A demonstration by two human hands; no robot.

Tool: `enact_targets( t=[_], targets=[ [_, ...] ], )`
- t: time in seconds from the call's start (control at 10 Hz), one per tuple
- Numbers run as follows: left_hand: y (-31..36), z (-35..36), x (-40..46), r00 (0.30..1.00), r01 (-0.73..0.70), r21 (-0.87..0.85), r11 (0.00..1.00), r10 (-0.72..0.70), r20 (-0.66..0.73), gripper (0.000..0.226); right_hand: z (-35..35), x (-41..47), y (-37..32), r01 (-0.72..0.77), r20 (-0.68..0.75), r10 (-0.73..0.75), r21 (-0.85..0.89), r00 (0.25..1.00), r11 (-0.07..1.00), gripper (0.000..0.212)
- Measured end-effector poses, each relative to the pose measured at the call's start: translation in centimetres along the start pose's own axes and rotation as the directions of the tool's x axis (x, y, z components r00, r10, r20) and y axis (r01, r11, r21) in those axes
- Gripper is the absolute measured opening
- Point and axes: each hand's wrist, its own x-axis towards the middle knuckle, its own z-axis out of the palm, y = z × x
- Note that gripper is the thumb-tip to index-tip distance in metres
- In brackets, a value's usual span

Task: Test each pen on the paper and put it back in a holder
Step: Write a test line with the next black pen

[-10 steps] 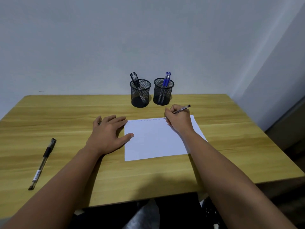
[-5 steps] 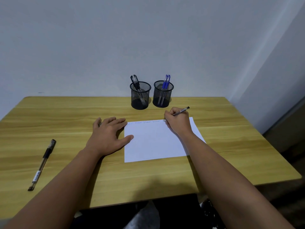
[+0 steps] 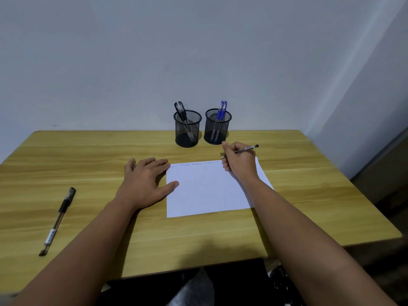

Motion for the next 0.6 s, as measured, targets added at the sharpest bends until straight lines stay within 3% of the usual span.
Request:
enact_targets(
  t=[0.2,0.6],
  targets=[
    [0.0,0.1,0.0,1.000,0.000,0.009,1.000,0.000,0.003,0.079,0.1,-0.1,0.2,0.095,-0.026,-0.101,-0.166,0.995,0.981,0.054],
    [-0.1,0.1,0.0,1.000,-0.004,0.000,1.000,0.004,-0.007,0.078,0.2,0.7,1.3,0.101,0.047,-0.093,-0.182,0.995,0.978,0.042]
  ],
)
